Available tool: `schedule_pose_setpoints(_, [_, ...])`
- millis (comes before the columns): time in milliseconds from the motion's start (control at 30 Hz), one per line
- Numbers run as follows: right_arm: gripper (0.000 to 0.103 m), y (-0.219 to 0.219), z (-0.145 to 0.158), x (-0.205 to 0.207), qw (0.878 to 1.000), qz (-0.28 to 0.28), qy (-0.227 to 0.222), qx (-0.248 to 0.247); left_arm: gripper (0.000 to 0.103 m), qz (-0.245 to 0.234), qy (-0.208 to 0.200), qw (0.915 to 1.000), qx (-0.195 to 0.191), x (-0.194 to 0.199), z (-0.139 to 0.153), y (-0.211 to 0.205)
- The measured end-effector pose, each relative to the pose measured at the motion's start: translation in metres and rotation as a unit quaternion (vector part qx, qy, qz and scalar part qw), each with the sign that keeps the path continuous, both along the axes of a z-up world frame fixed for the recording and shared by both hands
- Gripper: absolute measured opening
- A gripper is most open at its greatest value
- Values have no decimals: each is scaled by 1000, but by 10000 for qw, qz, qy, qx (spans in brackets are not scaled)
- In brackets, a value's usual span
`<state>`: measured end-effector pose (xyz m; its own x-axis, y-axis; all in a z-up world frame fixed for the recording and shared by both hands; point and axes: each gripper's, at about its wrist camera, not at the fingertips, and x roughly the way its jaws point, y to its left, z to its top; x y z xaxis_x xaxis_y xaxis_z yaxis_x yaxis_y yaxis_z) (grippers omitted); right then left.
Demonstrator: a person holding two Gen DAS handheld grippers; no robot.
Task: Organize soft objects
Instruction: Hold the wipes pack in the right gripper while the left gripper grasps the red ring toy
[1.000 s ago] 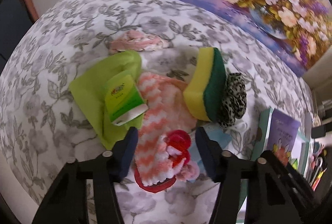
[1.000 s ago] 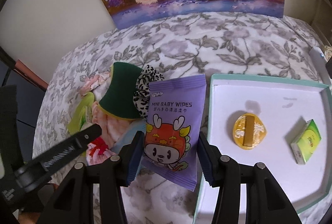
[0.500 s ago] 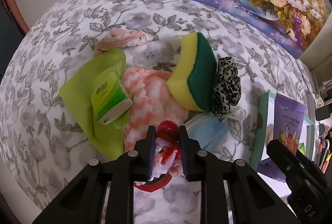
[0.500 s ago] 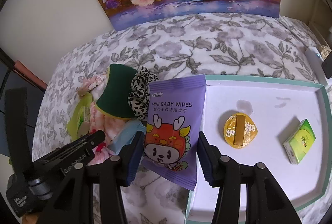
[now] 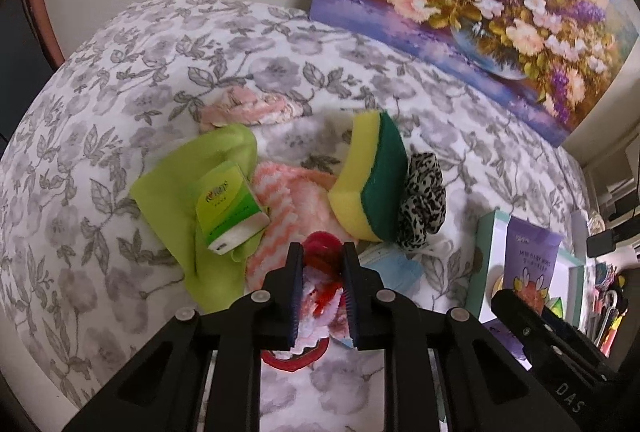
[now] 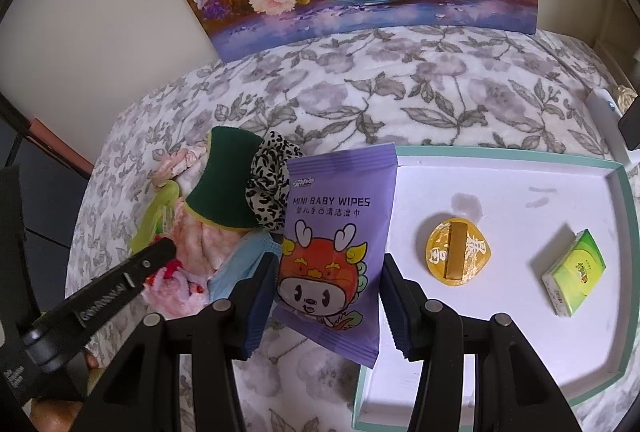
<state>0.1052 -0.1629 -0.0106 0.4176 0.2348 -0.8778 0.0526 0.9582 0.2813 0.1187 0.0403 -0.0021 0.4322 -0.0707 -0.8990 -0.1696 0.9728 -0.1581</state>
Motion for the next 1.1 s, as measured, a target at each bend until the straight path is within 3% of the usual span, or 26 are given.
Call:
schedule_pose_setpoints(600, [53, -8, 5, -3, 10000, -18, -29, 10, 19, 242, -650, 9959, -573, -19, 41, 23])
schedule_pose_setpoints(733, [53, -10, 5, -3, 10000, -19, -19, 10, 19, 176, -729, 9962, -448, -20, 46, 19])
schedule_pose_setpoints(967, [53, -8, 1, -2, 10000, 42, 71, -22, 19, 76, -178, 9998, -99, -5, 11, 7])
schedule_pose_setpoints(1100, [53, -7, -1, -2, 9999, 67, 107, -33, 19, -25, 83, 9999, -130, 0, -10, 2])
